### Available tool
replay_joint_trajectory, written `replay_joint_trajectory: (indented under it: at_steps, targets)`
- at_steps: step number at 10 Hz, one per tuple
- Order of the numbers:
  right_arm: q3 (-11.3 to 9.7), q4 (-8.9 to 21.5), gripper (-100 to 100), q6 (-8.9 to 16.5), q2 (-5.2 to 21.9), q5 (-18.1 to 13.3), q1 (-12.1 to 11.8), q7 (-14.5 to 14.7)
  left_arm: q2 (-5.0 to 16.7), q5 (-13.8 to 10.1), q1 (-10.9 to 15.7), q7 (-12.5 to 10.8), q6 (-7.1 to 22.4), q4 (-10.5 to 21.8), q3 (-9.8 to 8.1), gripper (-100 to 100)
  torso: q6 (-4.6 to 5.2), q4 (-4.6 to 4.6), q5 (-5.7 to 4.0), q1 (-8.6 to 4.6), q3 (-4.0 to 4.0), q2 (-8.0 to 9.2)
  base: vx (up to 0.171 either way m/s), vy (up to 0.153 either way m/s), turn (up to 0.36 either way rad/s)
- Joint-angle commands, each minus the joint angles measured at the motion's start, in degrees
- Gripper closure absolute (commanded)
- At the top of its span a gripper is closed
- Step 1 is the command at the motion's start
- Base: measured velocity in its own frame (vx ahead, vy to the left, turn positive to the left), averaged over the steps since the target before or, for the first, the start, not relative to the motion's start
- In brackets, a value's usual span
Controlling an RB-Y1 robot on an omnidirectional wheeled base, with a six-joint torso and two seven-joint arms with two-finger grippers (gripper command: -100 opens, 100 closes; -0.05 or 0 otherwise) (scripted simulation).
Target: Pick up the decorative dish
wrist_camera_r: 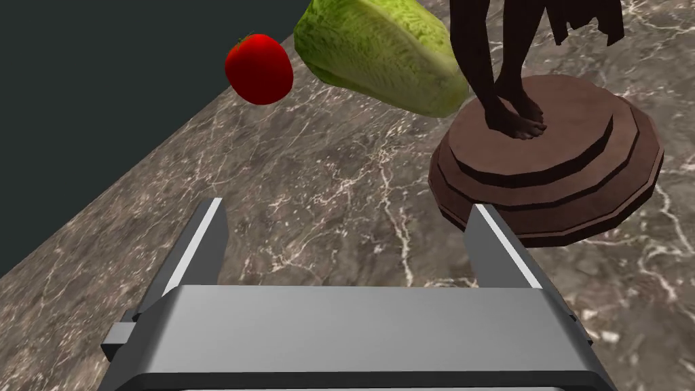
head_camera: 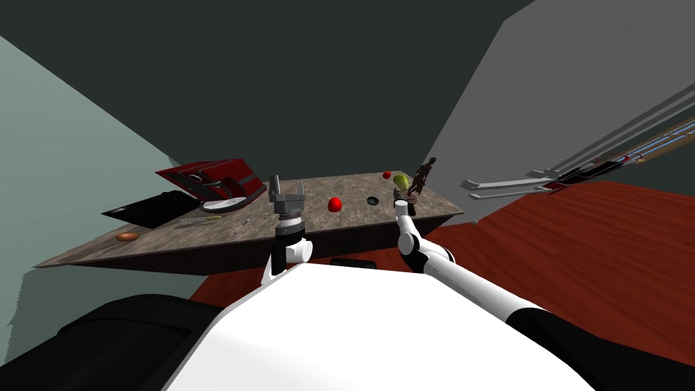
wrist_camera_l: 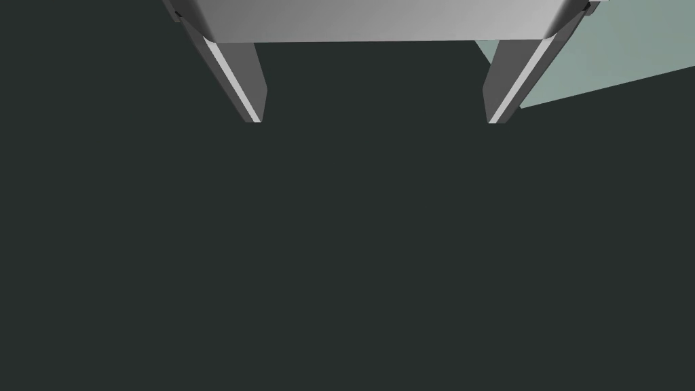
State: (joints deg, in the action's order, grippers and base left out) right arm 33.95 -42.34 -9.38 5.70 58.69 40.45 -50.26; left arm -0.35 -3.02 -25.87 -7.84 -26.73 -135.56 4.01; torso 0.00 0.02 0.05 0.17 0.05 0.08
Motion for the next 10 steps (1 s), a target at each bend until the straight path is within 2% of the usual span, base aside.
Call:
replay_joint_trajectory:
  at_steps: [1,2,5,6,7,8,10]
  targets:
    - [1.5,0.0,-100,-2.2,0.9,1.7,1.2,-0.5,0.0,0.0,0.0,0.0,0.0,0.0,0.0,0,0.0,0.0,0.0,0.0,0.0,0.0,-0.042,0.03,-0.097]
    - [1.5,0.0,-100,-2.2,0.9,1.7,1.2,-0.5,0.0,0.0,0.0,0.0,0.0,0.0,0.0,0,-0.01,0.0,0.0,0.03,0.01,0.03,-0.036,0.015,-0.028]
    - [5.0,0.8,-100,-6.9,2.7,5.4,4.3,-1.5,0.0,0.0,0.0,0.0,0.0,0.0,0.0,0,-0.02,0.0,0.0,0.02,0.01,0.02,-0.037,0.018,-0.059]
    - [5.0,0.8,-100,-6.9,2.7,5.4,4.3,-1.5,0.0,0.0,0.0,0.0,0.0,0.0,0.0,0,-0.02,0.0,0.0,0.04,0.02,0.03,-0.024,0.015,-0.014]
    - [6.4,1.2,-100,-8.7,3.1,6.7,5.4,-1.8,0.0,0.0,0.0,0.0,0.0,0.0,0.0,0,-0.04,-0.01,0.0,0.03,-0.01,-0.02,-0.017,0.015,-0.018]
    - [6.4,1.2,-100,-8.7,3.1,6.7,5.4,-1.8,0.0,0.0,0.0,0.0,0.0,0.0,0.0,0,-0.03,-0.02,0.0,0.01,-0.03,-0.05,-0.011,0.012,-0.017]
    - [9.2,2.1,-100,-12.1,3.8,9.4,7.7,-2.3,0.0,0.0,0.0,0.0,0.0,0.0,0.0,0,-0.03,-0.02,0.0,0.03,-0.04,-0.07,-0.016,0.02,-0.019]
